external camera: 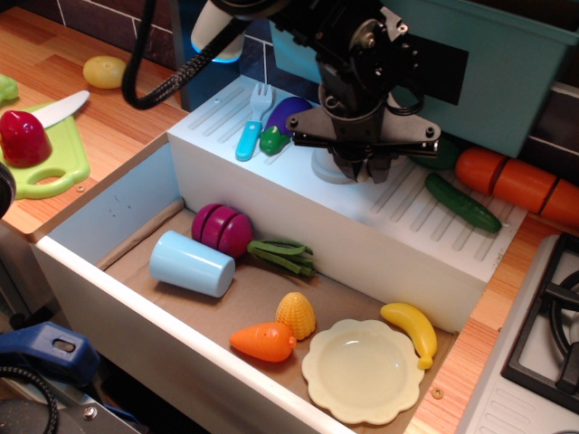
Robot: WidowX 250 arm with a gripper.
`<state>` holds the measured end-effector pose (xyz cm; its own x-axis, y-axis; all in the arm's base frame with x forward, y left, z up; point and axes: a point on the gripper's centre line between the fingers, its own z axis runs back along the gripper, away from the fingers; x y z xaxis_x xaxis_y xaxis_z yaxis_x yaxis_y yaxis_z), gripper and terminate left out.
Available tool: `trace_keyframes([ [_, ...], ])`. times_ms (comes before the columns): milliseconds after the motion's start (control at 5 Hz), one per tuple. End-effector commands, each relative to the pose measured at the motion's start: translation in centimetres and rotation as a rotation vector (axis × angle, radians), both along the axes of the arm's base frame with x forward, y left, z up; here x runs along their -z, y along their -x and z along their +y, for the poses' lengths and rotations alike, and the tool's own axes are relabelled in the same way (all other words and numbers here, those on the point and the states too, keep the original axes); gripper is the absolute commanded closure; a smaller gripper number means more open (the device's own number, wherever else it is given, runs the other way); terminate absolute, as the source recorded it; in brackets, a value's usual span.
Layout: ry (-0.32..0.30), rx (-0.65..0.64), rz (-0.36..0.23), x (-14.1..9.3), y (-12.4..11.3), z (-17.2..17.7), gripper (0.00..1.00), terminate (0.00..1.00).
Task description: Turn lever vertical to front
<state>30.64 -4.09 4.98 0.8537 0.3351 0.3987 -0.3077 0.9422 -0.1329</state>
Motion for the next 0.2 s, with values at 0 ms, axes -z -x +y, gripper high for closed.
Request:
trace_keyframes([
  [0,0.013,-0.043,0.212,-1.17,3.82,-2.24,1.0,1.0],
])
